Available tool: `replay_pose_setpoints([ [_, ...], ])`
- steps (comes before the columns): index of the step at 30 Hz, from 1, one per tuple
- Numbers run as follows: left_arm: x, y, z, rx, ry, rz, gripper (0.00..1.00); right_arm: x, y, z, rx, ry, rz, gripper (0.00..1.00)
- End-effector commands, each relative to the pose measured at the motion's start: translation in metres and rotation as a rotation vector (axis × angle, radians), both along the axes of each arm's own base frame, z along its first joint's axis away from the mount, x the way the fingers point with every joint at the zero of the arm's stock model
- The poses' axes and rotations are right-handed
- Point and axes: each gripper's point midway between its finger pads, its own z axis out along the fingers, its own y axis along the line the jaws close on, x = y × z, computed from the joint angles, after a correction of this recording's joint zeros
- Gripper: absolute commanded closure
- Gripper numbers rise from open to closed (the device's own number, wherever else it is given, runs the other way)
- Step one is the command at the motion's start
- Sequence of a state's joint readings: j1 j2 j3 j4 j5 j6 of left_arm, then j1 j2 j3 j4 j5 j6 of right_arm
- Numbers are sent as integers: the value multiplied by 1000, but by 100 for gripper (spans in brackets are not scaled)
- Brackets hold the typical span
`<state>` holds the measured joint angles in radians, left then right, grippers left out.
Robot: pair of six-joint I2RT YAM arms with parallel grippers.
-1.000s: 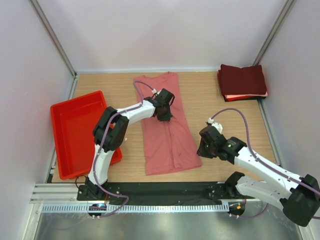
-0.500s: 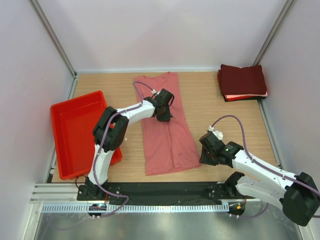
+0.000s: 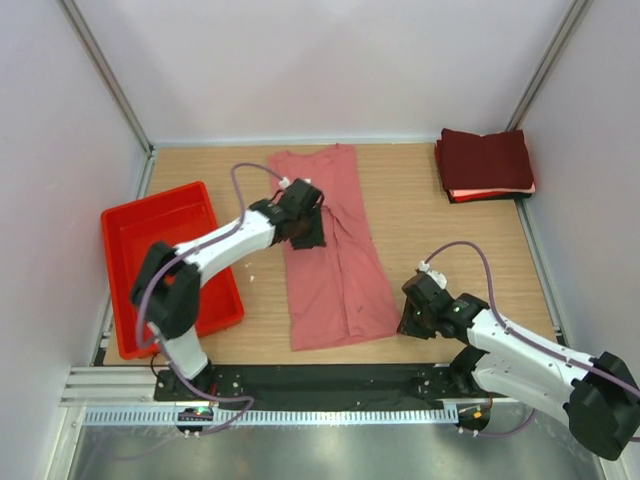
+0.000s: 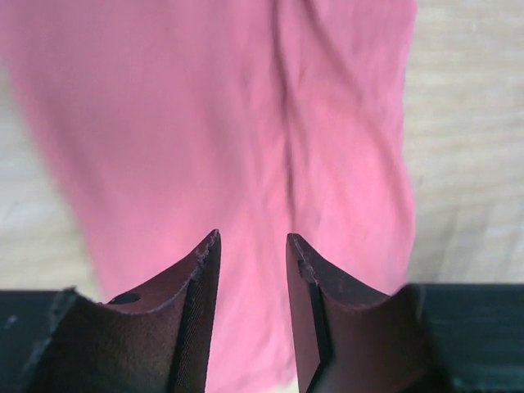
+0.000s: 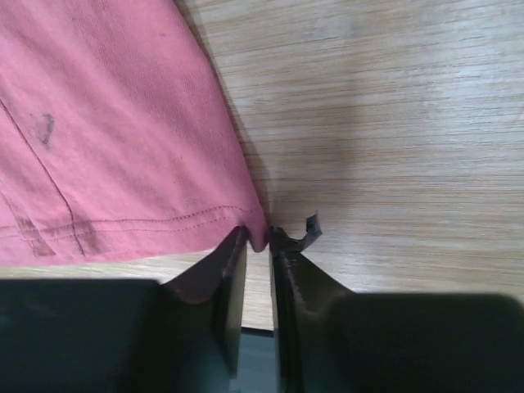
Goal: Fold and stack the t-shirts
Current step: Fold the tshirt
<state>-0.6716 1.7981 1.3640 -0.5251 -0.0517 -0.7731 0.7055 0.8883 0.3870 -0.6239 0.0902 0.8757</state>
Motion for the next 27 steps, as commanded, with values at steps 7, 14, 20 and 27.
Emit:
replay_pose_setpoints([
  [7, -145, 64, -23, -132, 234, 13, 59, -1, 3, 14, 62, -42, -18, 99],
  [14, -200, 91, -50, -170, 315, 91, 57, -1, 6, 19, 78, -50, -10, 99],
  [20, -221, 90, -64, -202, 338, 135, 56, 7, 10, 27, 79, -73, -9, 99],
  [27, -231, 80, -73, -181, 342, 139, 55, 12, 16, 37, 107, -95, 1, 99],
])
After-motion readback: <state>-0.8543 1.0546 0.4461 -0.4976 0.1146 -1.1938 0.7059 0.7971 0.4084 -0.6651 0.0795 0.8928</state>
